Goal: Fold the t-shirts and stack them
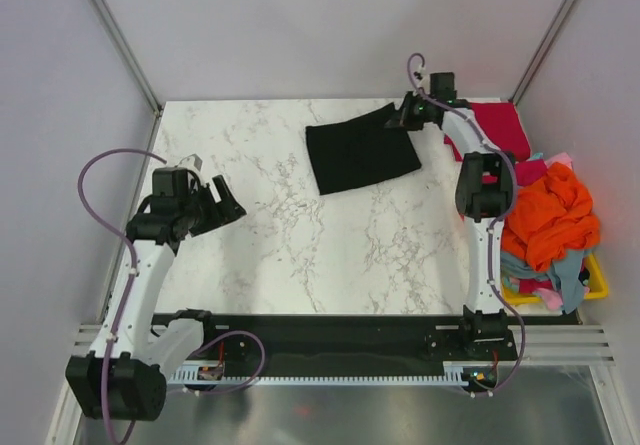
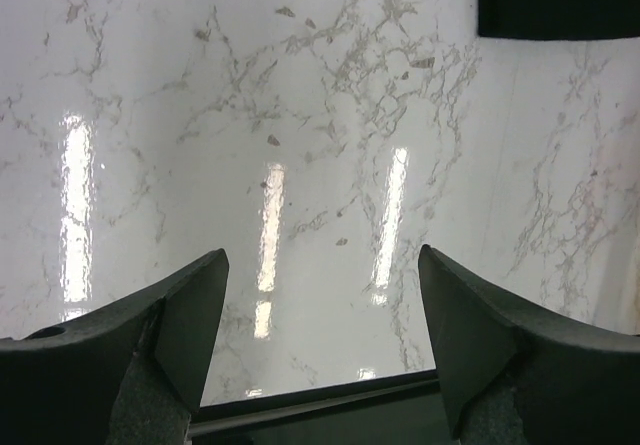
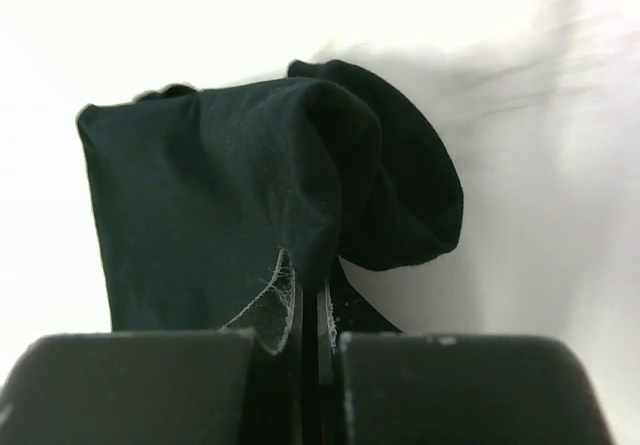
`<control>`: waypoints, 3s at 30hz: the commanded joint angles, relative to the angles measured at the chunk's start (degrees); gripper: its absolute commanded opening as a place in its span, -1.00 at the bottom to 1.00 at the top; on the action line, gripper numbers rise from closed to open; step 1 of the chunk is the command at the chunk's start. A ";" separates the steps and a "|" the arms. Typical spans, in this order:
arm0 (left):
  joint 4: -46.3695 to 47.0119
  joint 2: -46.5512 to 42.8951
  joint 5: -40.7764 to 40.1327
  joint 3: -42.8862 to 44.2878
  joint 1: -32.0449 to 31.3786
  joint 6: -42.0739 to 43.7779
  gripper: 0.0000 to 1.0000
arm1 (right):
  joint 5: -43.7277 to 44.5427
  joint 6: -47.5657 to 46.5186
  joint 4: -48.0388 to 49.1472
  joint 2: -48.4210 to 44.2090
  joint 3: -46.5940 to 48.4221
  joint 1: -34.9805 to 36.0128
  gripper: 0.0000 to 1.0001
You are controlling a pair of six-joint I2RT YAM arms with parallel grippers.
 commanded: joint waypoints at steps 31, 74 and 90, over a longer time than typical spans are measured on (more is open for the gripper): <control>-1.94 -14.30 -1.90 -5.10 -0.15 -4.55 0.67 | -0.37 -10.10 -4.82 -9.16 23.28 -22.76 -1.00; -1.85 -16.85 -2.43 -5.19 -0.24 -4.72 0.66 | 16.31 1.85 6.70 -11.10 2.81 -21.98 0.95; -0.36 -17.20 2.20 -5.36 -0.15 -3.41 0.69 | 32.14 -1.39 12.02 -49.82 -44.14 5.32 0.96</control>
